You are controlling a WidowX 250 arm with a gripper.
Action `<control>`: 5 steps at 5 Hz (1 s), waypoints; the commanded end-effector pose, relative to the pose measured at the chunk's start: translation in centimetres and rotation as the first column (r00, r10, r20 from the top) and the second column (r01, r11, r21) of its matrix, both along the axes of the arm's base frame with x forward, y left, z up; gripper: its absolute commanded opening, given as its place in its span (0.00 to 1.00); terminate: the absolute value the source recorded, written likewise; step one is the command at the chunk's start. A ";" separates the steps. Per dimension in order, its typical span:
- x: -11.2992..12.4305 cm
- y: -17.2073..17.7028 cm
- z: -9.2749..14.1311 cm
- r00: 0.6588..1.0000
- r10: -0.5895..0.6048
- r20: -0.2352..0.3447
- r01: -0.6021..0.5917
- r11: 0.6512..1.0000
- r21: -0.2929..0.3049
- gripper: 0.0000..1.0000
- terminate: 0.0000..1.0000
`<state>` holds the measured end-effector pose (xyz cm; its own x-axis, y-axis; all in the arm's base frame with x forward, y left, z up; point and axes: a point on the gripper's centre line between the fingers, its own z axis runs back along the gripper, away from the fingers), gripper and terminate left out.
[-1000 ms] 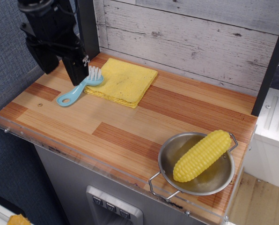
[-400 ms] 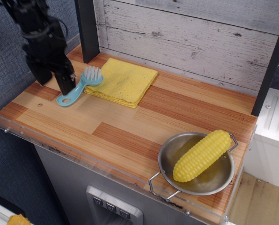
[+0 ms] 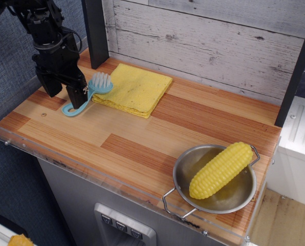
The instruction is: PICK UP THE FORK AND PUT NEAR THE VESSEL
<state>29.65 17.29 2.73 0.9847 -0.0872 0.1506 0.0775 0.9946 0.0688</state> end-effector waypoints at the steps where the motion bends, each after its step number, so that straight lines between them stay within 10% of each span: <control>1: 0.9 -2.0 -1.3 1.000 -0.030 0.000 0.030 0.999 0.029 1.00 0.00; 4: 1.3 -2.8 -3.8 0.998 -0.019 -0.068 0.021 0.999 0.024 1.00 0.00; 5: 1.1 -2.6 -4.0 0.998 -0.001 -0.069 0.002 1.000 0.024 0.00 0.00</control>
<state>31.38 14.90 0.29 0.9885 -0.0995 0.1137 0.0878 0.9907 0.1039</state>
